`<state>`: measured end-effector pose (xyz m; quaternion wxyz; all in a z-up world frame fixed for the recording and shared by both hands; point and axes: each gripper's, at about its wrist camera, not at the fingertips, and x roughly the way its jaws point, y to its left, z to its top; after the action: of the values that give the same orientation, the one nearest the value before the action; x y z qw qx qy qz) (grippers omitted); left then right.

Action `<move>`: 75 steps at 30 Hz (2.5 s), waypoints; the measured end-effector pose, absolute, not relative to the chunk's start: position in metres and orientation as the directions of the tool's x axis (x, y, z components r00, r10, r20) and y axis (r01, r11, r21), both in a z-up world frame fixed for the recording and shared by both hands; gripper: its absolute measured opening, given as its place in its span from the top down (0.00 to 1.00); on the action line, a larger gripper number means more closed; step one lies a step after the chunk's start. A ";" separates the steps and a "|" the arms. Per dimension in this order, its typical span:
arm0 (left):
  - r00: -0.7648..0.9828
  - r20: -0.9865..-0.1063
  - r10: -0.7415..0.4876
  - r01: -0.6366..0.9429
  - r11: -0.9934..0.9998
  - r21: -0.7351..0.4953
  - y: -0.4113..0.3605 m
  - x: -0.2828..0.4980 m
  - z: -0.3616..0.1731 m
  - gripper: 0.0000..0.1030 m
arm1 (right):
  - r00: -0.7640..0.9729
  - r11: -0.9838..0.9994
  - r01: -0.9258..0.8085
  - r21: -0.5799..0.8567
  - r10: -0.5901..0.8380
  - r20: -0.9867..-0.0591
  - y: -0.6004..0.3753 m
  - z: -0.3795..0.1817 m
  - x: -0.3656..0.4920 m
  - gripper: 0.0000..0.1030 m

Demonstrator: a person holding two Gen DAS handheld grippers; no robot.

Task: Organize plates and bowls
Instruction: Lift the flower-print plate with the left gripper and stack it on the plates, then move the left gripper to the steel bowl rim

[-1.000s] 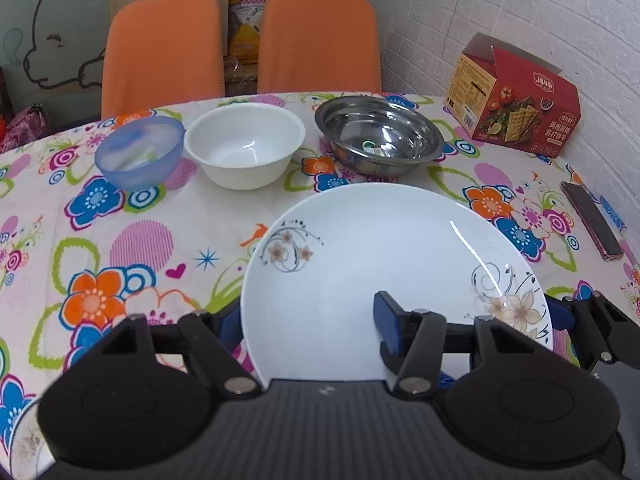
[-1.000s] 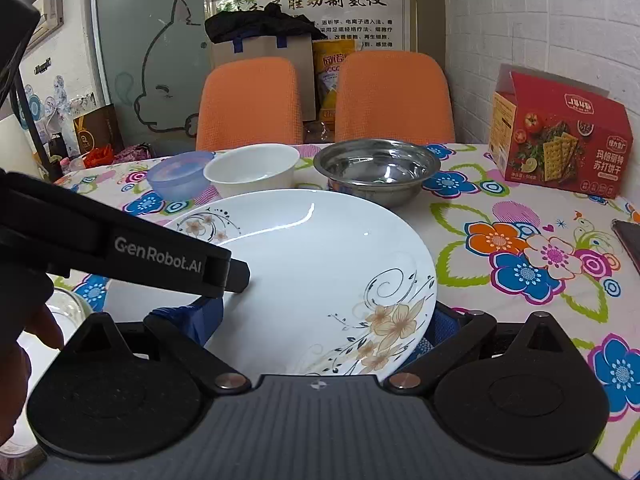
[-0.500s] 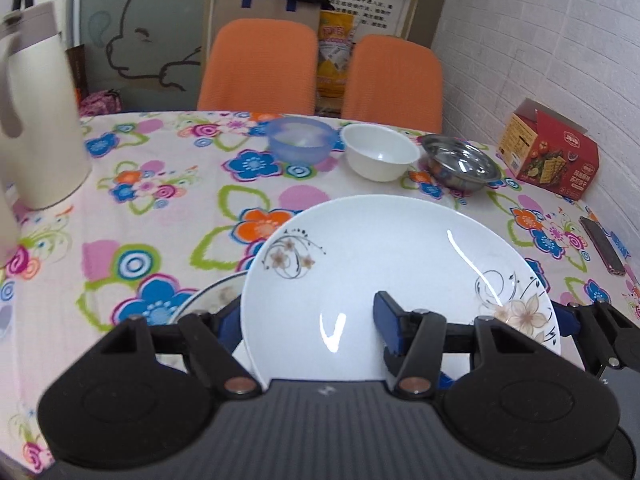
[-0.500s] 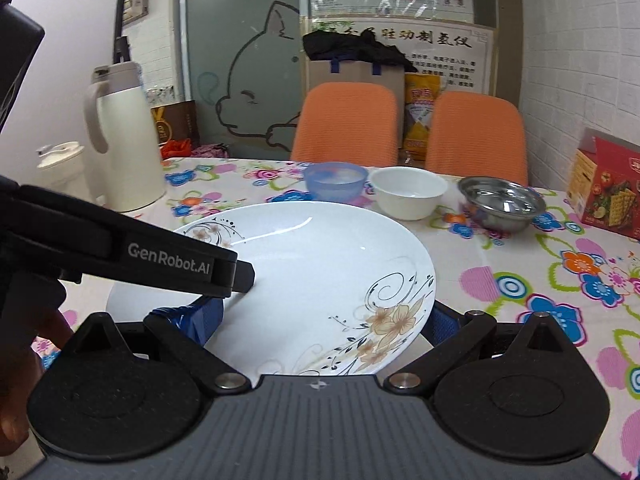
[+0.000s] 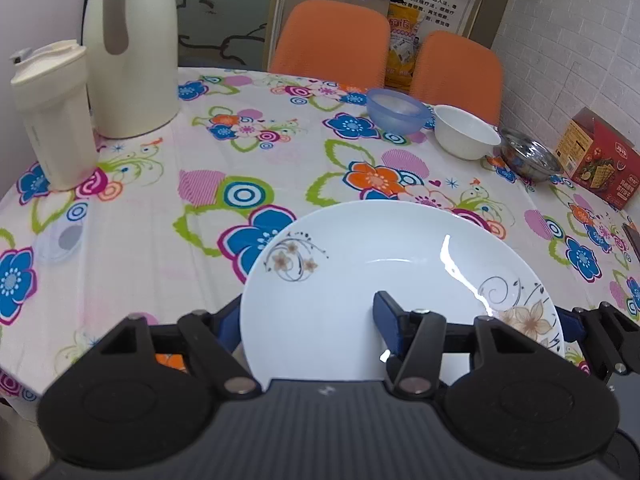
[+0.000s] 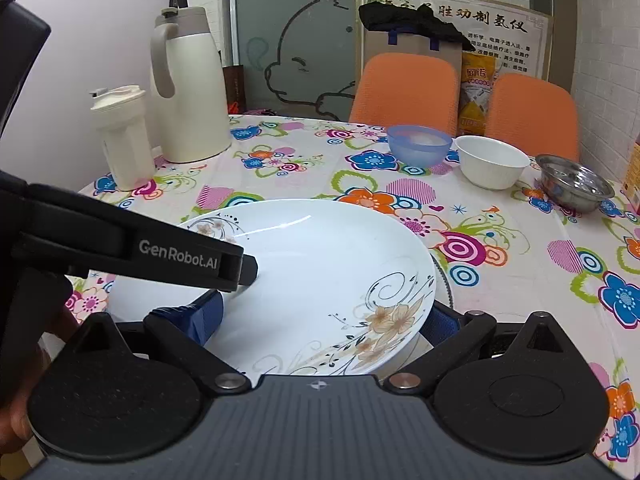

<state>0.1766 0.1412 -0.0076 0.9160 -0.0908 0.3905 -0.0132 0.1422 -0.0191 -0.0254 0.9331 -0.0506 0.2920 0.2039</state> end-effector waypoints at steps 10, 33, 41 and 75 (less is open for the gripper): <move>0.683 -0.717 -0.139 -0.011 0.980 -0.200 0.133 0.198 -0.014 0.41 | 0.734 0.916 -0.397 0.053 0.352 -0.581 -0.032 -0.032 0.159 0.14; 0.709 -0.696 -0.116 -0.009 0.985 -0.174 0.123 0.203 -0.002 0.32 | 0.765 0.930 -0.352 0.109 0.353 -0.539 -0.066 -0.026 0.160 0.15; 0.705 -0.697 -0.131 0.021 0.986 -0.164 0.102 0.204 0.003 0.30 | 0.767 0.932 -0.317 0.177 0.361 -0.531 -0.098 -0.029 0.156 0.15; 0.647 -0.730 -0.217 0.148 0.976 -0.160 0.022 0.296 0.013 0.29 | 0.603 0.977 -0.091 -0.193 -0.101 -0.791 -0.249 -0.020 0.483 0.15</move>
<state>0.2964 0.0224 0.0135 0.9066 -0.0427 0.4076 -0.1007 0.4827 -0.2489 -0.0201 0.8888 -0.1074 0.4455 -0.0029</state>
